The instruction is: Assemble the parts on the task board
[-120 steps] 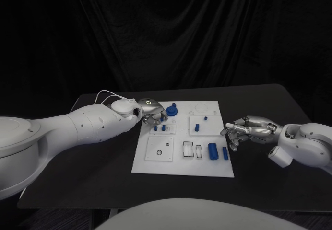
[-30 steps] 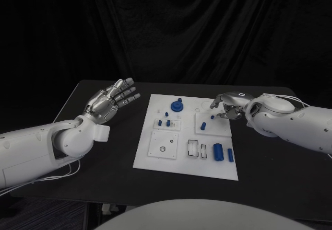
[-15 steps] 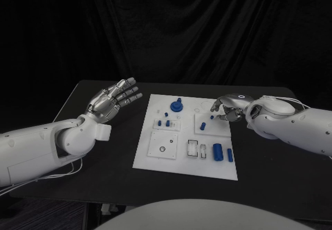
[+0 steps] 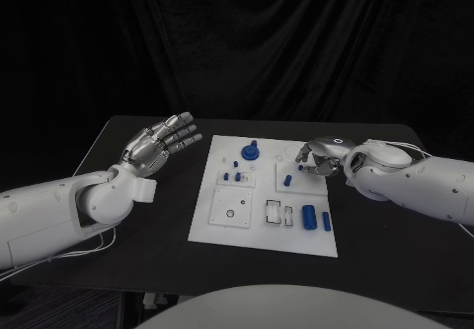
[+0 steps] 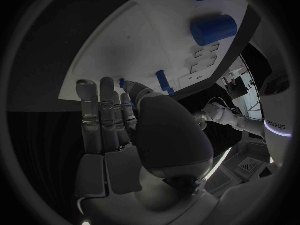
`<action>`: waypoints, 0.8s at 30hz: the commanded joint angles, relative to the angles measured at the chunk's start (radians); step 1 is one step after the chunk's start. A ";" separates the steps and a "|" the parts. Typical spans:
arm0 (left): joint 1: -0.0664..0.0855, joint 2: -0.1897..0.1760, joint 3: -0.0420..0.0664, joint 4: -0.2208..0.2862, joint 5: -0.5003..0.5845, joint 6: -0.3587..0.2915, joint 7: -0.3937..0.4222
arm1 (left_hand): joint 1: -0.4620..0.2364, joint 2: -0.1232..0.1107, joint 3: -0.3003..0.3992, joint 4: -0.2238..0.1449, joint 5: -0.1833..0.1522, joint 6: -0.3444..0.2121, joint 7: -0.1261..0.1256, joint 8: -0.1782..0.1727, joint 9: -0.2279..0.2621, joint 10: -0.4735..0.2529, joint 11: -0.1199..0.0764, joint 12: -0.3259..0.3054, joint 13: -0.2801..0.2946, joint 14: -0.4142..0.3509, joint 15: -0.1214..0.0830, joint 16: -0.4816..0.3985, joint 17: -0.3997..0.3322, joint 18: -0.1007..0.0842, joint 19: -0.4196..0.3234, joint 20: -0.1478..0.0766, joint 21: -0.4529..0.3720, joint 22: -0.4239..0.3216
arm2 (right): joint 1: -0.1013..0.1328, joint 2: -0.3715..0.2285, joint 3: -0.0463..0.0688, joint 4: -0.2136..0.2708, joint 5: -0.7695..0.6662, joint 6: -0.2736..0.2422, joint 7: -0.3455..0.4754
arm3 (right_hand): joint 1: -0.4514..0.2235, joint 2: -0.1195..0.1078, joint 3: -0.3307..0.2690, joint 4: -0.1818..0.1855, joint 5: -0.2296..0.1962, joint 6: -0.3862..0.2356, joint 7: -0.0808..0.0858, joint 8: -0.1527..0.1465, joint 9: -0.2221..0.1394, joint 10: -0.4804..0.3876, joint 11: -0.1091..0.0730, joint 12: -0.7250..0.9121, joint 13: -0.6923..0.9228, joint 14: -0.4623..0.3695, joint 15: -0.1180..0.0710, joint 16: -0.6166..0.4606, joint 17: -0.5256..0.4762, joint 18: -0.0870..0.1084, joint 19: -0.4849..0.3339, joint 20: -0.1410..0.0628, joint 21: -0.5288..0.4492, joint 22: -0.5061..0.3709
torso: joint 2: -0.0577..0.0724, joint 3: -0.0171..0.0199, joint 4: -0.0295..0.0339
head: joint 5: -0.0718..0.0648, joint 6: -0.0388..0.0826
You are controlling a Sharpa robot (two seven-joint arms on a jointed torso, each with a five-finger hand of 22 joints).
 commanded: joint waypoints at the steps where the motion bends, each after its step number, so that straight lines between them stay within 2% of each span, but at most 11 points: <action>1: -0.001 0.003 0.001 -0.001 -0.004 0.020 0.037 | -0.002 -0.011 0.004 -0.005 0.007 0.007 0.001 0.006 0.001 0.007 0.000 0.006 0.002 0.011 0.001 0.005 0.002 -0.009 0.007 0.000 0.007 0.002 | -0.010 0.007 0.000 -0.010 0.006 -0.019 0.004 | -0.005 -0.006 0.006 0.001 -0.004 0.007 0.000 -0.005 0.001 0.007 0.000 -0.006 -0.001 0.008 -0.002 0.002 0.000 -0.017 0.010 -0.001 0.011 0.070 | -0.001 -0.0010 -0.0021 | -0.002 0.000; 5: -0.002 0.003 0.001 -0.003 -0.004 0.022 0.033 | -0.005 -0.012 0.009 -0.009 0.008 0.006 0.000 0.007 0.000 0.010 0.001 0.012 0.002 0.018 0.004 0.014 0.003 -0.011 0.016 0.000 0.009 0.007 | -0.022 0.024 0.001 -0.030 0.013 -0.023 0.005 | -0.008 -0.007 0.007 0.002 -0.004 0.007 0.001 -0.008 0.001 0.008 0.001 -0.008 -0.003 0.009 -0.002 0.001 0.000 -0.015 0.006 -0.001 0.001 0.067 | -0.002 -0.0006 0.0012 | -0.004 0.000; 8: -0.002 0.002 0.001 -0.004 -0.005 0.025 0.027 | -0.007 -0.012 0.012 -0.012 0.009 0.006 0.000 0.008 0.000 0.012 0.002 0.014 0.002 0.023 0.006 0.019 0.004 -0.012 0.020 0.000 0.010 0.008 | -0.028 0.034 0.001 -0.043 0.026 -0.025 0.008 | -0.009 -0.006 0.009 0.003 -0.004 0.009 0.003 -0.009 0.002 0.008 0.002 -0.011 -0.004 0.008 -0.001 0.000 -0.001 -0.015 0.005 0.000 0.000 0.067 | -0.002 -0.0013 -0.0015 | -0.001 0.000; 9: -0.003 0.002 0.001 -0.005 -0.005 0.027 0.025 | -0.009 -0.012 0.014 -0.013 0.010 0.004 -0.001 0.008 0.000 0.012 0.002 0.015 0.002 0.025 0.008 0.021 0.004 -0.013 0.021 0.000 0.010 0.008 | -0.031 0.038 0.001 -0.049 0.030 -0.027 0.010 | -0.010 -0.004 0.012 0.003 -0.002 0.015 0.006 -0.008 0.003 0.010 0.003 -0.013 -0.005 0.008 0.000 0.000 -0.001 -0.015 0.005 0.000 -0.001 0.066 | -0.002 -0.0014 -0.0043 | 0.002 0.000; 10: -0.003 0.002 0.001 -0.006 -0.005 0.028 0.023 | -0.009 -0.013 0.014 -0.013 0.010 0.004 -0.001 0.008 0.000 0.012 0.002 0.015 0.002 0.025 0.008 0.022 0.004 -0.014 0.021 0.000 0.010 0.008 | -0.033 0.040 0.001 -0.053 0.032 -0.028 0.010 | -0.011 -0.004 0.014 0.003 -0.001 0.021 0.007 -0.007 0.005 0.011 0.003 -0.014 -0.006 0.008 0.000 0.000 -0.001 -0.015 0.005 0.000 0.000 0.067 | -0.002 -0.0016 -0.0038 | 0.001 0.000; 12: -0.004 0.002 0.001 -0.006 -0.005 0.029 0.021 | -0.011 -0.013 0.016 -0.013 0.010 0.003 -0.001 0.008 -0.001 0.012 0.003 0.016 0.002 0.027 0.009 0.024 0.004 -0.015 0.023 0.000 0.010 0.008 | -0.037 0.047 0.001 -0.062 0.035 -0.032 0.012 | -0.012 -0.002 0.020 0.000 0.002 0.052 0.012 0.002 0.014 0.022 0.002 -0.018 -0.009 0.009 -0.001 0.000 -0.001 -0.015 0.005 0.000 0.004 0.067 | -0.002 -0.0014 -0.0003 | -0.003 0.000; 15: -0.004 0.002 0.001 -0.007 -0.005 0.031 0.018 | -0.011 -0.013 0.016 -0.014 0.010 0.003 -0.001 0.008 -0.001 0.012 0.003 0.016 0.002 0.027 0.010 0.024 0.004 -0.015 0.023 0.000 0.010 0.008 | -0.041 0.053 0.002 -0.072 0.042 -0.035 0.012 | -0.010 0.001 0.026 -0.005 0.011 0.077 0.016 0.011 0.023 0.029 0.000 -0.021 -0.011 0.009 -0.002 -0.001 -0.001 -0.015 0.004 -0.001 0.005 0.067 | -0.002 -0.0010 0.0018 | -0.007 0.000; 16: -0.005 0.002 0.001 -0.007 -0.005 0.032 0.016 | -0.011 -0.013 0.016 -0.014 0.010 0.003 -0.001 0.008 -0.001 0.012 0.003 0.016 0.002 0.027 0.010 0.024 0.004 -0.015 0.023 0.000 0.010 0.008 | -0.042 0.055 0.002 -0.074 0.044 -0.036 0.012 | -0.007 0.002 0.030 -0.008 0.021 0.083 0.017 0.013 0.026 0.030 0.000 -0.022 -0.011 0.008 -0.003 -0.001 -0.001 -0.015 0.004 -0.001 0.006 0.067 | -0.002 -0.0008 0.0018 | -0.008 0.000; 17: -0.005 0.003 0.001 -0.007 -0.005 0.034 0.014 | -0.012 -0.012 0.018 -0.014 0.010 0.003 -0.001 0.008 -0.001 0.012 0.003 0.016 0.002 0.027 0.011 0.024 0.004 -0.016 0.024 0.000 0.010 0.008 | -0.044 0.058 0.002 -0.080 0.048 -0.040 0.013 | 0.005 0.005 0.042 -0.023 0.065 0.105 0.018 0.023 0.038 0.038 -0.002 -0.026 -0.013 0.007 -0.006 -0.003 -0.002 -0.015 0.003 -0.004 0.011 0.069 | -0.001 -0.0005 0.0010 | -0.009 0.000; 18: -0.005 0.003 0.001 -0.007 -0.005 0.036 0.013 | -0.012 -0.012 0.018 -0.014 0.010 0.003 -0.001 0.008 -0.001 0.012 0.003 0.016 0.002 0.027 0.011 0.024 0.004 -0.016 0.024 0.000 0.010 0.008 | -0.045 0.059 0.002 -0.083 0.050 -0.043 0.013 | 0.009 0.007 0.048 -0.030 0.077 0.111 0.018 0.027 0.042 0.041 -0.003 -0.027 -0.014 0.007 -0.007 -0.003 -0.002 -0.015 0.003 -0.005 0.014 0.069 | -0.001 -0.0003 0.0003 | -0.009 0.000; 24: -0.007 0.006 0.001 -0.007 -0.005 0.044 0.004 | -0.014 -0.011 0.019 -0.014 0.011 0.002 0.000 0.008 -0.001 0.013 0.003 0.017 0.002 0.028 0.011 0.025 0.004 -0.017 0.025 0.000 0.011 0.008 | -0.047 0.064 0.003 -0.092 0.061 -0.063 0.018 | 0.011 0.014 0.065 -0.056 0.074 0.144 0.017 0.059 0.075 0.078 -0.013 -0.012 -0.006 0.009 -0.014 -0.006 -0.003 -0.016 0.001 -0.012 0.034 0.072 | -0.002 -0.0006 0.0017 | -0.012 0.000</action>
